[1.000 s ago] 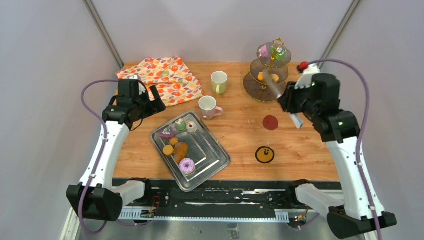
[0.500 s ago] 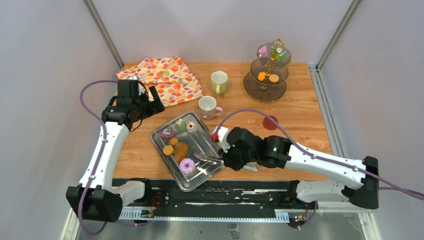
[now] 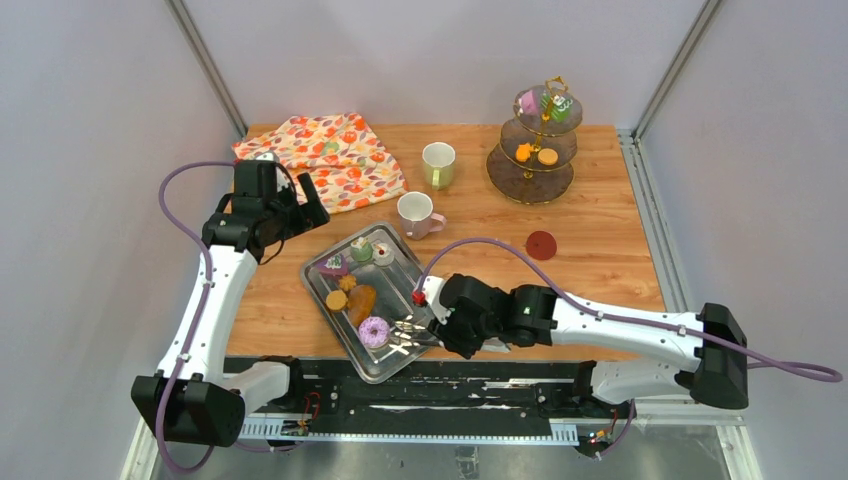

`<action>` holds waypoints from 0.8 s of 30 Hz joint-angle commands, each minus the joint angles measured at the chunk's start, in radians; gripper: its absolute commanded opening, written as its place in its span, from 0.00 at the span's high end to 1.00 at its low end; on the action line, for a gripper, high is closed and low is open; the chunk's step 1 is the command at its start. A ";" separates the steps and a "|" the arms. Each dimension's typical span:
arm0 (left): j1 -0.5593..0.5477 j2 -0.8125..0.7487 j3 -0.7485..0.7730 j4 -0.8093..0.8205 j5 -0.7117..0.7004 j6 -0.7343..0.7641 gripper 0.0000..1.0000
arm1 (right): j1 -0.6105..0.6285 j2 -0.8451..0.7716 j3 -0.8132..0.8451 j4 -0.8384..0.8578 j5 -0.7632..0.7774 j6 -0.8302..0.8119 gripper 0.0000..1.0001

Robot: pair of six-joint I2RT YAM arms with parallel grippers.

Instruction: Serve the afternoon tea

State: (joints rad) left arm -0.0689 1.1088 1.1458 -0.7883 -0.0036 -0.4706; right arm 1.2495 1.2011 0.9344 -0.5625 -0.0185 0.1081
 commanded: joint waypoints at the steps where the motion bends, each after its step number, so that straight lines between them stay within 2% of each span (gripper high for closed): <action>1: -0.004 -0.010 0.026 0.002 0.005 -0.003 0.00 | 0.016 0.020 -0.025 0.052 0.005 -0.019 0.63; 24: -0.003 0.001 0.035 0.003 0.018 -0.008 0.00 | 0.028 0.069 -0.062 0.168 -0.023 -0.036 0.52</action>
State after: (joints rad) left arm -0.0689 1.1091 1.1465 -0.7883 0.0017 -0.4713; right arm 1.2564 1.2625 0.8703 -0.4309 -0.0360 0.0872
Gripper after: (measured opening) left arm 0.999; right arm 0.474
